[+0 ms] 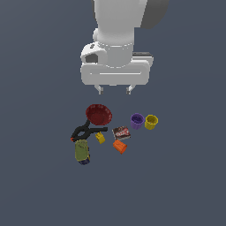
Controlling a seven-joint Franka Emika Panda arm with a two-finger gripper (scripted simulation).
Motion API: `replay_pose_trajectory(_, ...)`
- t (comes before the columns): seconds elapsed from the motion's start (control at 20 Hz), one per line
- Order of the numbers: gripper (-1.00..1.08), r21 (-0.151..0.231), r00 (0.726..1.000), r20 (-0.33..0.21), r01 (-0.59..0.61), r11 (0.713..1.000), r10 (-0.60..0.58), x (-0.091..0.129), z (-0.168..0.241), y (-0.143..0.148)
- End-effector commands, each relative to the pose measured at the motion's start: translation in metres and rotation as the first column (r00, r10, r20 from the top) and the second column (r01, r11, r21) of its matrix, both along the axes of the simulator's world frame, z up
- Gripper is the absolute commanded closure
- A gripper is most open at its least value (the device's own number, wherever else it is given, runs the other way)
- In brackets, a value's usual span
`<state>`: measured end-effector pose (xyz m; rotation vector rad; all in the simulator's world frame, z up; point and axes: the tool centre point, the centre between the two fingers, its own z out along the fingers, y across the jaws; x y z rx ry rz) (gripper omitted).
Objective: Pick up a designated object from a clutter of objects.
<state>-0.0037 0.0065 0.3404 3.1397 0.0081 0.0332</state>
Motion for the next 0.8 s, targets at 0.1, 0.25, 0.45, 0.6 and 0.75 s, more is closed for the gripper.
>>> replay_pose_trajectory(0.1,-0.92,-0.001,1.000,0.001,-0.004,1.000,0.004,0.0003,0.0002,0.0005)
replay_pose_trajectory(0.25,-0.92,-0.009,1.000,0.003,-0.027,1.000,0.027,0.0019,0.0013,0.0028)
replay_pose_trajectory(0.45,-0.92,-0.020,0.998,0.007,-0.057,0.998,0.057,0.0035,0.0046,0.0063)
replay_pose_trajectory(0.6,-0.92,-0.022,0.998,0.008,-0.058,0.998,0.058,0.0031,0.0064,0.0069)
replay_pose_trajectory(0.75,-0.92,-0.021,0.998,0.008,-0.061,0.998,0.061,0.0038,0.0045,0.0066)
